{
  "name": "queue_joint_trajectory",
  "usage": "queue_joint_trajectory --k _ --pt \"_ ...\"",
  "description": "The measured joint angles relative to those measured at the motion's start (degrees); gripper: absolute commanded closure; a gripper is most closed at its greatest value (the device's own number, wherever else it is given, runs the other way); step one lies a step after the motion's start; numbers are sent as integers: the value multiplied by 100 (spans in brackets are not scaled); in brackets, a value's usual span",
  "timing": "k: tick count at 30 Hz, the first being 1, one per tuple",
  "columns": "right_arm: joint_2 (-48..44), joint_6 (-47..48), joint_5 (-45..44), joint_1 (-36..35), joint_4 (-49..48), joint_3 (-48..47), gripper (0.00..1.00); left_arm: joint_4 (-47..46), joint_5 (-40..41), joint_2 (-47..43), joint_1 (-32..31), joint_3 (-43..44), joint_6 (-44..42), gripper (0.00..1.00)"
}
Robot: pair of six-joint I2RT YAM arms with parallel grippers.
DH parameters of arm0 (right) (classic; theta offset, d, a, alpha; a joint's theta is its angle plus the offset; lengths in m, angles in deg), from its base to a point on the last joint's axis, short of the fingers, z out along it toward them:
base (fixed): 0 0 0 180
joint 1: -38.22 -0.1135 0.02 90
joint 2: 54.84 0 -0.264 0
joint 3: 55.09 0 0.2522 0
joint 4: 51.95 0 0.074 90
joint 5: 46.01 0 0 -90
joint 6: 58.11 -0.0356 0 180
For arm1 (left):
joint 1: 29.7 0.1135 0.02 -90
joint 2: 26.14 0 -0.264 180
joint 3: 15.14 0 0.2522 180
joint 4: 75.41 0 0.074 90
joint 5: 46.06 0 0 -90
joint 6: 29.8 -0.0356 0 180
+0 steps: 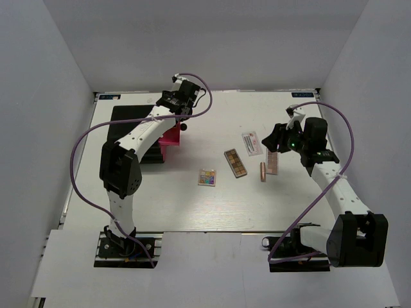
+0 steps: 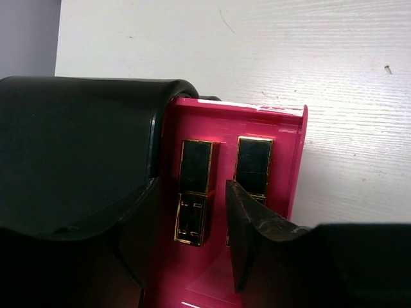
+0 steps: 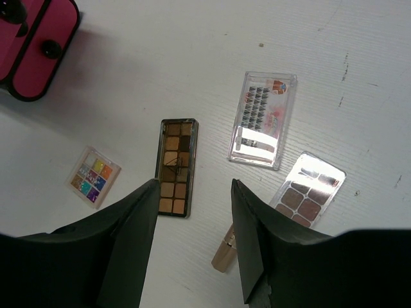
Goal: Organize the makeup
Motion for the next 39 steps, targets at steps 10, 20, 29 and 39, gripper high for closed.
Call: queue_joint_trajectory --k 10,20,29,39 --pt "4 37 109 0 2 0 53 79 -481 -293 -44 275 61 78" --pt "1056 562 -391 -105 737 -560 49 -1687 -3718 -3799 11 -2575 -79 28" --pt "1711 953 -1154 -402 1397 -588 52 -2485 -4994 -5814 7 -5224 -55 13" --pt "2087 1036 -1611 -579 1606 -503 54 -2461 -4927 -7055 7 -6017 -155 9"
